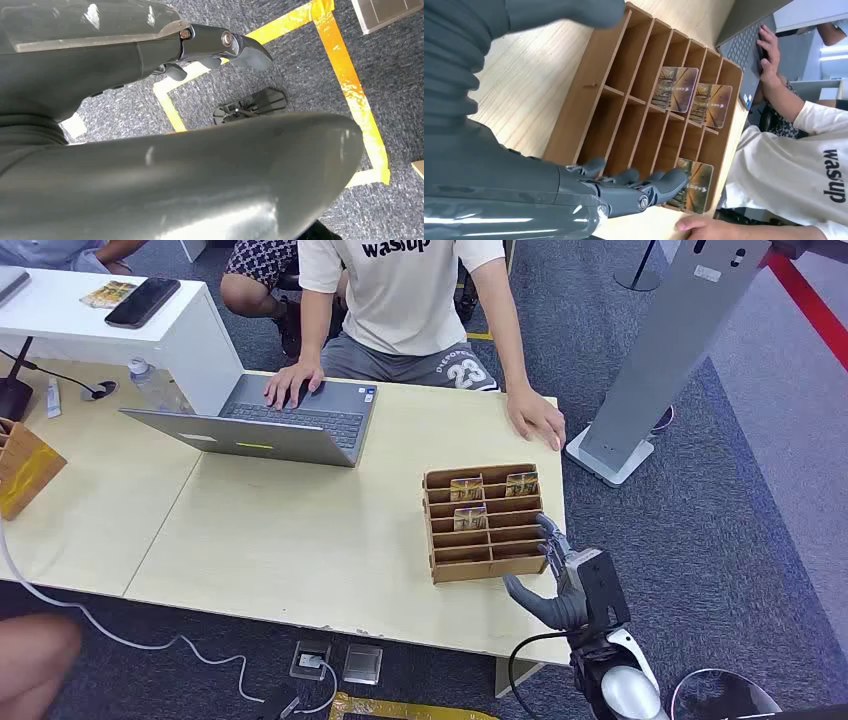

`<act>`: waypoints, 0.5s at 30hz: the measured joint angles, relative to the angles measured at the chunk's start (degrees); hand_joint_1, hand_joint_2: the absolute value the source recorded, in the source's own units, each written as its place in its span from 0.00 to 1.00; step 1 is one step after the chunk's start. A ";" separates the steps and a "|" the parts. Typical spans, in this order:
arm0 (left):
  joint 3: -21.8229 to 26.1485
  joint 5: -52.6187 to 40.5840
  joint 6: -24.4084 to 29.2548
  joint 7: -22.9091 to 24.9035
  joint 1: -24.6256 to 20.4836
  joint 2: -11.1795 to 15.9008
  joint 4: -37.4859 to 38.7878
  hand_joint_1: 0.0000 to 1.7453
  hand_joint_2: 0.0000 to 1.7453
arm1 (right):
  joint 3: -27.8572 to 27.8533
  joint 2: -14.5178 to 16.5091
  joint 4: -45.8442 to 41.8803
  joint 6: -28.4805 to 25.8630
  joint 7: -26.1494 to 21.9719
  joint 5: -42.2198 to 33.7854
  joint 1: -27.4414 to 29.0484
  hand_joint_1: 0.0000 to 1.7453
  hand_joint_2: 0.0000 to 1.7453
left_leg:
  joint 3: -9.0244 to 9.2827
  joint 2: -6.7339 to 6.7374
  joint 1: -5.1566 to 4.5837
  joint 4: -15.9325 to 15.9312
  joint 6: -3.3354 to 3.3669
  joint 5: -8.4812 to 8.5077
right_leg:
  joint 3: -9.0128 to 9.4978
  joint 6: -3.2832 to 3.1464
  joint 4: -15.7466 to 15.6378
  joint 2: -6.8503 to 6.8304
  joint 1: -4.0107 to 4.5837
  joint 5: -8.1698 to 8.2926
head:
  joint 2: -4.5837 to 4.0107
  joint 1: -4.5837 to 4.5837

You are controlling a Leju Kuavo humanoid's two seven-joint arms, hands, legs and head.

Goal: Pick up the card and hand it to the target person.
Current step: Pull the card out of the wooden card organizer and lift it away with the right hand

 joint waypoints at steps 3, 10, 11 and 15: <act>0.00 0.04 0.00 0.00 0.00 0.00 0.00 0.00 0.00 | 0.07 -0.01 -0.78 -0.84 1.34 3.26 -0.25 0.53 1.00 | 0.00 0.00 0.00 0.00 0.00 0.00 | 0.00 0.00 0.00 0.00 0.00 0.00 | 0.00 0.00; 0.00 0.30 0.02 0.02 -0.02 0.00 0.00 0.00 0.00 | 0.60 0.01 -4.68 -2.09 9.72 22.45 -2.44 0.27 1.00 | 0.00 0.00 0.00 0.00 0.00 0.00 | 0.01 0.00 0.00 0.00 0.00 0.00 | 0.00 -0.01; 0.00 0.33 0.02 0.02 -0.03 0.00 0.00 0.00 0.00 | 0.78 0.04 -5.30 -2.01 10.99 25.58 -2.86 0.22 1.00 | 0.00 0.00 0.00 0.00 0.00 0.00 | 0.01 0.00 0.00 0.00 0.00 0.00 | 0.00 -0.01; -0.02 0.34 0.02 0.08 -0.13 -0.01 0.00 0.00 0.00 | 2.11 0.45 -7.15 -1.03 15.06 36.80 -4.83 0.20 1.00 | 0.00 0.00 0.00 0.00 0.00 0.00 | 0.01 0.00 0.01 0.00 0.00 0.00 | 0.00 -0.02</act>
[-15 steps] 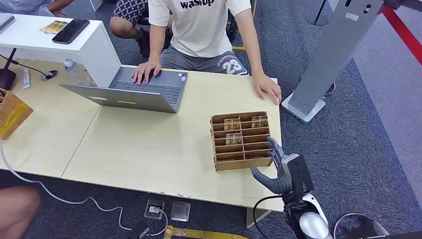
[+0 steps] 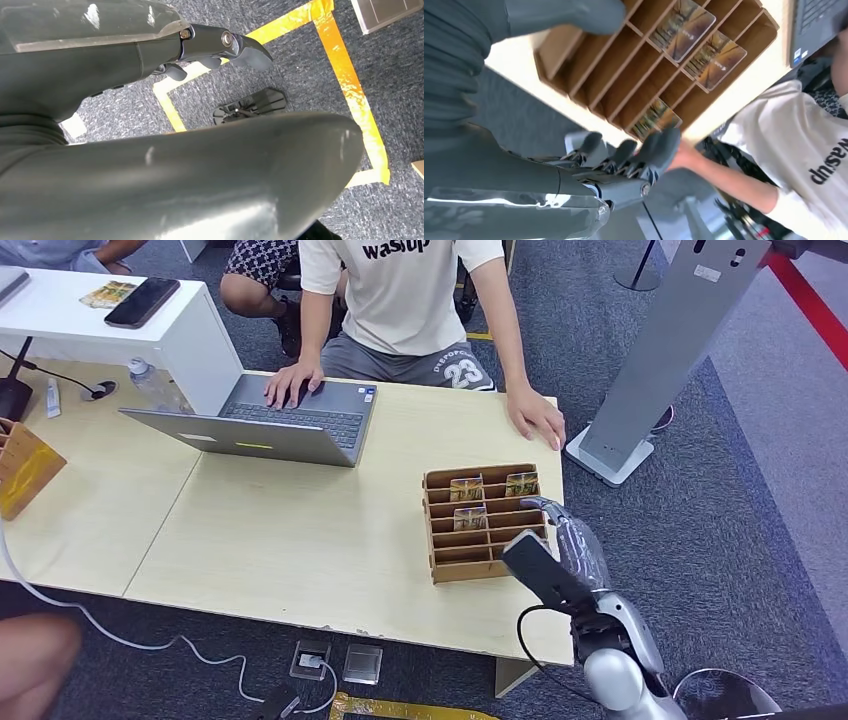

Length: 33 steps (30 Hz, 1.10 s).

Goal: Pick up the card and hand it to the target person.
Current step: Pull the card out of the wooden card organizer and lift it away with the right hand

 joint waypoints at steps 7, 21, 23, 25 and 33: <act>-0.60 0.00 0.01 0.43 -0.38 -0.07 0.00 0.00 0.00 | 4.07 1.25 -0.54 2.22 4.73 14.02 -4.05 0.42 1.00 | -0.01 0.00 0.00 0.00 0.00 0.00 | -0.01 0.00 0.01 -0.01 0.00 0.00 | 0.00 -0.03; -1.29 -0.47 0.26 1.19 -0.86 -0.12 0.00 0.00 0.00 | 10.25 3.29 6.28 3.73 9.06 25.26 -10.22 0.20 1.00 | -0.03 -0.03 0.00 0.00 0.00 0.00 | -0.01 0.00 0.01 -0.03 0.00 0.00 | 0.00 -0.02; -1.34 -0.48 0.23 1.25 -0.97 -0.12 -0.01 0.00 0.00 | 10.77 3.40 7.40 3.68 9.16 25.24 -10.69 0.22 1.00 | -0.03 -0.03 0.00 0.00 0.00 0.00 | -0.01 0.00 0.01 -0.03 0.00 0.00 | 0.00 -0.04; -1.37 -0.48 0.21 1.40 -1.13 -0.12 -0.01 0.00 0.00 | 11.20 3.45 8.47 3.62 9.24 25.17 -10.96 0.24 1.00 | -0.03 -0.04 0.00 0.00 0.00 0.00 | -0.01 0.00 0.01 -0.03 0.00 0.00 | 0.00 -0.04; -1.40 -0.50 0.13 1.63 -1.31 -0.12 0.00 0.00 0.00 | 11.97 3.74 11.22 3.56 9.47 24.75 -11.24 0.29 1.00 | -0.03 -0.03 0.00 0.00 0.00 0.00 | -0.02 0.00 0.01 -0.03 0.00 0.00 | 0.00 -0.01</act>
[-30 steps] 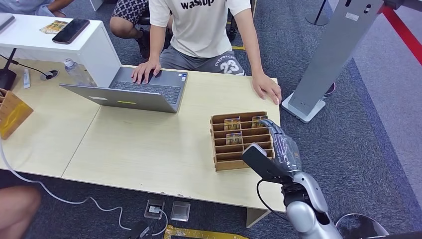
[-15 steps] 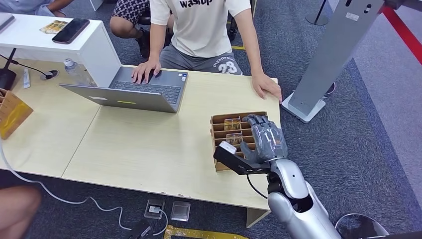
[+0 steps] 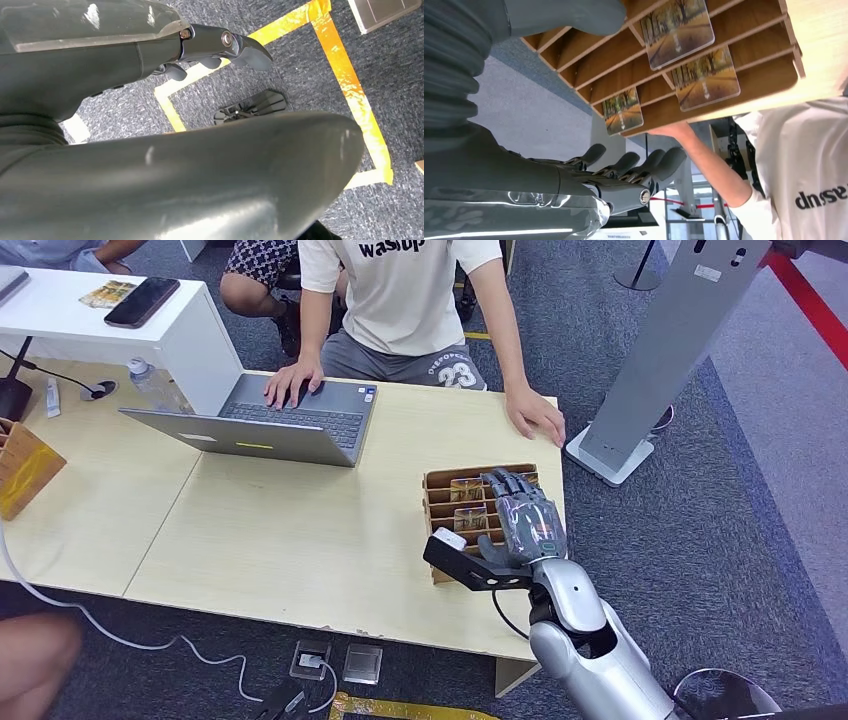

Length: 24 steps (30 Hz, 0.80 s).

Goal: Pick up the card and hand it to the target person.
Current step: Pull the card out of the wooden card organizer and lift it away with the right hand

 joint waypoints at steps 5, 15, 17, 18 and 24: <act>0.00 0.00 0.00 -0.05 0.13 0.01 0.00 0.00 0.00 | 0.66 0.02 1.70 -0.02 0.07 -0.09 -0.02 0.28 1.00 | 0.00 0.00 0.00 0.00 0.00 0.00 | 0.00 0.00 0.00 0.00 0.00 0.00 | 0.00 0.01; -0.01 0.00 0.02 -0.13 0.23 0.02 0.00 0.00 0.00 | 1.78 0.19 4.56 -0.06 -0.08 -0.73 -0.07 0.26 1.00 | 0.00 0.00 0.00 0.00 0.00 0.00 | 0.00 0.00 0.00 0.00 0.00 0.00 | 0.00 0.01; -0.01 0.00 0.03 -0.10 0.23 0.02 0.00 0.00 0.00 | 1.96 0.30 4.95 -0.13 -0.13 -0.80 -0.10 0.26 1.00 | 0.00 0.00 0.00 0.00 0.00 0.00 | 0.00 0.00 0.00 0.00 0.00 0.00 | 0.00 0.00; -0.01 0.00 0.04 -0.08 0.22 0.02 0.00 0.00 0.00 | 2.04 0.36 5.14 -0.15 -0.15 -0.84 -0.12 0.27 1.00 | 0.00 0.00 0.00 0.00 0.00 0.00 | 0.00 0.00 0.00 0.00 0.00 0.00 | 0.00 0.00; -0.01 -0.30 0.02 -0.01 0.21 0.02 0.00 0.00 0.00 | 2.50 0.52 6.17 -0.18 -0.11 -1.26 -0.36 0.27 1.00 | 0.00 0.00 0.00 0.00 0.00 0.00 | 0.00 0.00 0.00 0.00 0.00 0.00 | 0.00 0.01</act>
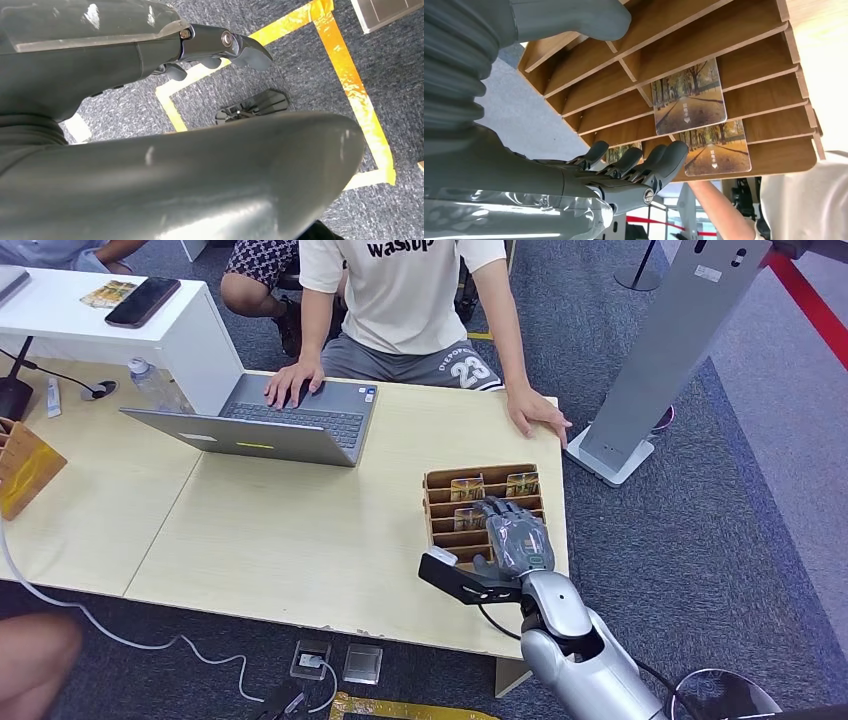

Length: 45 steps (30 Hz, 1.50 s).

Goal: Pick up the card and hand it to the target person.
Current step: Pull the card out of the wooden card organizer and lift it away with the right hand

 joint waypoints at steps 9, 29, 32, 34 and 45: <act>-0.02 -0.29 -0.42 0.13 -0.07 0.02 0.00 0.00 0.00 | 0.74 0.33 1.98 -1.33 0.42 -1.72 -1.12 0.27 1.00 | 0.00 0.00 0.00 0.00 0.00 0.00 | 0.00 0.00 0.00 0.00 0.00 0.00 | 0.00 0.02; -0.02 -0.29 -0.56 0.14 -0.07 0.08 0.00 0.00 0.00 | 1.64 1.71 4.20 -1.70 0.63 -2.33 -2.41 0.47 1.00 | 0.02 0.01 0.00 0.00 0.00 0.00 | 0.00 0.00 0.00 0.01 0.00 0.00 | 0.00 0.02; -0.02 -0.30 -0.57 0.14 -0.08 0.09 0.00 0.00 0.00 | 1.69 1.74 4.26 -1.95 0.62 -2.33 -2.58 0.54 1.00 | 0.02 0.01 0.00 0.00 0.00 0.00 | 0.00 0.00 0.00 0.01 0.00 0.00 | 0.00 0.01; -0.02 -0.34 -0.57 0.14 -0.10 0.09 0.00 0.00 0.00 | 1.70 1.80 4.26 -2.01 0.62 -2.33 -2.70 0.57 1.00 | 0.03 0.01 0.00 0.00 0.00 0.00 | 0.01 0.00 0.00 0.01 0.00 0.00 | 0.00 0.02; -0.02 -0.84 -0.51 0.05 -0.13 0.11 0.00 0.00 0.00 | 1.97 1.89 4.30 -2.02 0.75 -1.71 -2.70 0.78 1.00 | 0.02 0.01 0.00 0.00 0.00 0.00 | 0.00 0.00 0.00 0.00 0.00 0.00 | 0.00 0.02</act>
